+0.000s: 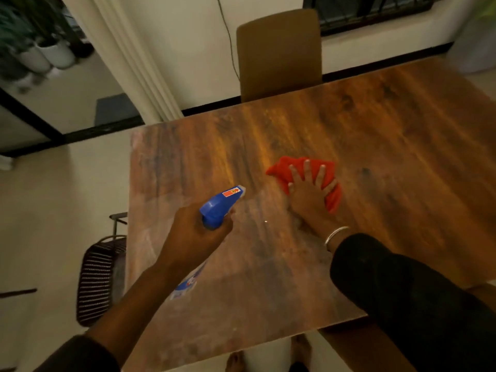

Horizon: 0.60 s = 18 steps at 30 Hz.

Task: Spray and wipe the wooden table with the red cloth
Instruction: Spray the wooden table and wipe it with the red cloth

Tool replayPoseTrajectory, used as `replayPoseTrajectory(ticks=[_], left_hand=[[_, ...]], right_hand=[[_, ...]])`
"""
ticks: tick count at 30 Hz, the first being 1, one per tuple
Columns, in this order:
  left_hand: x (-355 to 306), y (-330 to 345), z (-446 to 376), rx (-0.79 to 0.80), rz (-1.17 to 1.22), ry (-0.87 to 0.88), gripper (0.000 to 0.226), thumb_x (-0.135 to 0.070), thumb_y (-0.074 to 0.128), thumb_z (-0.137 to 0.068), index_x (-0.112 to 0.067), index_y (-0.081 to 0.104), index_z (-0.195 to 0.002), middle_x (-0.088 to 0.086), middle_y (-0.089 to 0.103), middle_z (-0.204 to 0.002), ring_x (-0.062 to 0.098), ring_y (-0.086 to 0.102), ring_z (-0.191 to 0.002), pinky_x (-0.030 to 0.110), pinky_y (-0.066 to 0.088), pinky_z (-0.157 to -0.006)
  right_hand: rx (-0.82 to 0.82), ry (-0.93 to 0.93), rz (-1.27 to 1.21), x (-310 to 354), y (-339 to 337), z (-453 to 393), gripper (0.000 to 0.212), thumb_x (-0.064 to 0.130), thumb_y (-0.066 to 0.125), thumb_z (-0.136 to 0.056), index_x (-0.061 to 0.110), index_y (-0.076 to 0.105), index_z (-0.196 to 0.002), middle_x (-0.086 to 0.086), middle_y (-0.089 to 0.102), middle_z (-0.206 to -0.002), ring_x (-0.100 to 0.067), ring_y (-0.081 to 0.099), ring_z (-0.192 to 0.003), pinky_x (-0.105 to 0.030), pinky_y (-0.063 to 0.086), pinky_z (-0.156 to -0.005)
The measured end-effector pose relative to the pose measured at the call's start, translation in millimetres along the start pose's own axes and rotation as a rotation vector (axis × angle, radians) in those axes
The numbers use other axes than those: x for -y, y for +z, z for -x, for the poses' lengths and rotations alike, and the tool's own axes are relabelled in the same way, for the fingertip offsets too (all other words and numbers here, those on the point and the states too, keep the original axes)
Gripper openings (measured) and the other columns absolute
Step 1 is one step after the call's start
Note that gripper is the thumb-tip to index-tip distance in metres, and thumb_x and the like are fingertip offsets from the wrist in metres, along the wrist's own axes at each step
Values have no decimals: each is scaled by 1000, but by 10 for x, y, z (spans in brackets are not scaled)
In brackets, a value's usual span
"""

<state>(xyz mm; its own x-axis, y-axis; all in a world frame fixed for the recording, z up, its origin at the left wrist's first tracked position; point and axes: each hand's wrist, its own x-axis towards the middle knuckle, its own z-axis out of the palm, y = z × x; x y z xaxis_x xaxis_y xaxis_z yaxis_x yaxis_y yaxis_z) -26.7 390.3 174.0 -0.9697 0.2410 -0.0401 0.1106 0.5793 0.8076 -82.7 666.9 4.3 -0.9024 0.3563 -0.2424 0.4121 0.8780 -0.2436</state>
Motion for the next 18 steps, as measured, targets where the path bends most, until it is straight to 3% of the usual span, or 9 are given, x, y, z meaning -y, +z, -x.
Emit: replayPoseTrajectory(ticks=[5, 7, 9, 11, 13, 18], left_hand=[[404, -386, 115, -62, 22, -94, 13, -24, 73, -85, -13, 69, -91, 16, 72, -72, 37, 70, -70, 55, 57, -67], [503, -527, 204, -42, -1, -75, 19, -31, 71, -84, -20, 71, -99, 4, 73, -72, 28, 71, -66, 48, 60, -69], [550, -643, 325, -8, 4, -58, 22, -35, 70, -84, -34, 68, -106, -9, 73, -71, 21, 70, -62, 33, 59, -64], [634, -738, 447, 3, 2, -55, 23, -30, 70, -86, -42, 63, -105, -4, 73, -70, 23, 68, -63, 30, 56, -59], [753, -825, 565, 7, -31, -63, 25, -25, 71, -87, -43, 63, -102, 4, 70, -69, 22, 67, -63, 31, 54, -60], [1173, -1071, 981, 92, -60, -107, 22, -25, 74, -85, -43, 61, -82, -10, 70, -75, 15, 66, -61, 20, 53, -58]], right_hand=[[94, -505, 162, 1000, 477, 434, 56, 44, 34, -111, 47, 18, -165, 4, -3, -177, -41, -7, -161, -75, 2, -122], [122, -556, 180, 1037, 468, 426, 54, 45, 32, -112, 47, 19, -164, 5, -1, -177, -38, -4, -162, -73, 4, -123], [76, -502, 181, 905, 376, 303, 53, 45, 31, -113, 46, 19, -165, 5, 2, -177, -36, 0, -162, -71, 6, -124], [42, -350, 125, 697, 248, 157, 54, 44, 32, -113, 43, 21, -165, 4, 3, -177, -37, 1, -162, -72, 7, -124], [19, -184, 35, 442, 131, 68, 54, 42, 33, -113, 39, 24, -166, 2, 5, -177, -38, 0, -162, -73, 7, -123], [-31, -39, -9, 218, 164, 167, 54, 43, 33, -112, 39, 25, -165, 1, 7, -177, -38, 0, -162, -73, 6, -123]])
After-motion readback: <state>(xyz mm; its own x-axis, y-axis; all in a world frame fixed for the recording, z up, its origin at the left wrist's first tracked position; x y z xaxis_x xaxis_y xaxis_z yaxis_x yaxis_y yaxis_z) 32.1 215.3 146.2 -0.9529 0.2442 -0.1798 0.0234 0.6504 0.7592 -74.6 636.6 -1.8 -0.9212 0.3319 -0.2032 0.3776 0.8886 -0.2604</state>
